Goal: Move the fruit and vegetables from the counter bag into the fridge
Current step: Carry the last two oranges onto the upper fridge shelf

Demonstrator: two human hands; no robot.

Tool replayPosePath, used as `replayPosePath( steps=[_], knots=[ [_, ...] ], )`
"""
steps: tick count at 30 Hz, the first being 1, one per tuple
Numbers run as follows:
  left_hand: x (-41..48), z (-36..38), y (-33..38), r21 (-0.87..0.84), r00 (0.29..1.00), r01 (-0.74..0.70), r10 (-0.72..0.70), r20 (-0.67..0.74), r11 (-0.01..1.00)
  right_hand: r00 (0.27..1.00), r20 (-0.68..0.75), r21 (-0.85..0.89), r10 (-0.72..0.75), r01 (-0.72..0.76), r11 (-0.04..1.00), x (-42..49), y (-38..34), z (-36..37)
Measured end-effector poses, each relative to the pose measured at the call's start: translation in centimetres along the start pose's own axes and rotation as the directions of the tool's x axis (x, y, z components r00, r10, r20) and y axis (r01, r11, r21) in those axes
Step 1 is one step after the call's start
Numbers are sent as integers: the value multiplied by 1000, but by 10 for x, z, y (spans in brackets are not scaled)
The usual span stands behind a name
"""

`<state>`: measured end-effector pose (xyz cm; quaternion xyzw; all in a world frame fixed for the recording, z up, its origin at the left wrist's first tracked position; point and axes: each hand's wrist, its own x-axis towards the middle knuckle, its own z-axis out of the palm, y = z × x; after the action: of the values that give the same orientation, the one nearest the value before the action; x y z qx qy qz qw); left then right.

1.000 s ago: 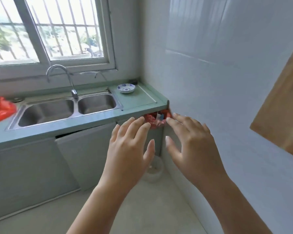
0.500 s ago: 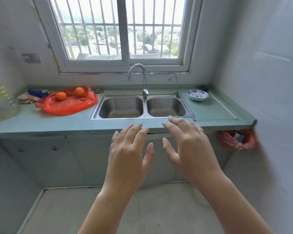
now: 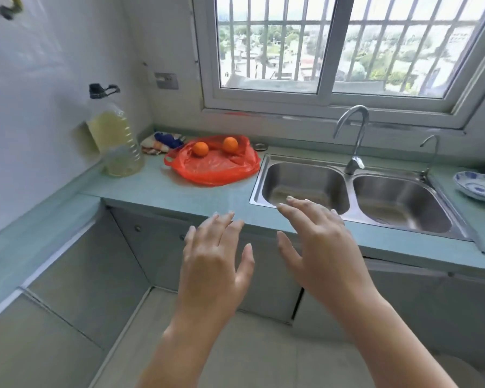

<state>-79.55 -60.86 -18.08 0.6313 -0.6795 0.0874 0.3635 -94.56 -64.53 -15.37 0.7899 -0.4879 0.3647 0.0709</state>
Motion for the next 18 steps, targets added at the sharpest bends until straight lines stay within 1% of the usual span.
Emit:
replayPosePath(
  steps=[2,5,12,18],
  knots=[
    [12,12,-21,-5,1000,25,-25,-2,1000,999,33,14,-11,10,1000,17,0,25],
    [36,33,-47,-29,1000,25,-25,7,999,997,72,37,-3,1,999,47,6,63],
    [145,77,-106,-5,999,-26,26,26,1000,997,70,119,39,-47,992,150,31,136],
    [207,105,-153,-7,999,13,-13,47,1000,996,89,102,24,-33,994,217,39,190]
  ],
)
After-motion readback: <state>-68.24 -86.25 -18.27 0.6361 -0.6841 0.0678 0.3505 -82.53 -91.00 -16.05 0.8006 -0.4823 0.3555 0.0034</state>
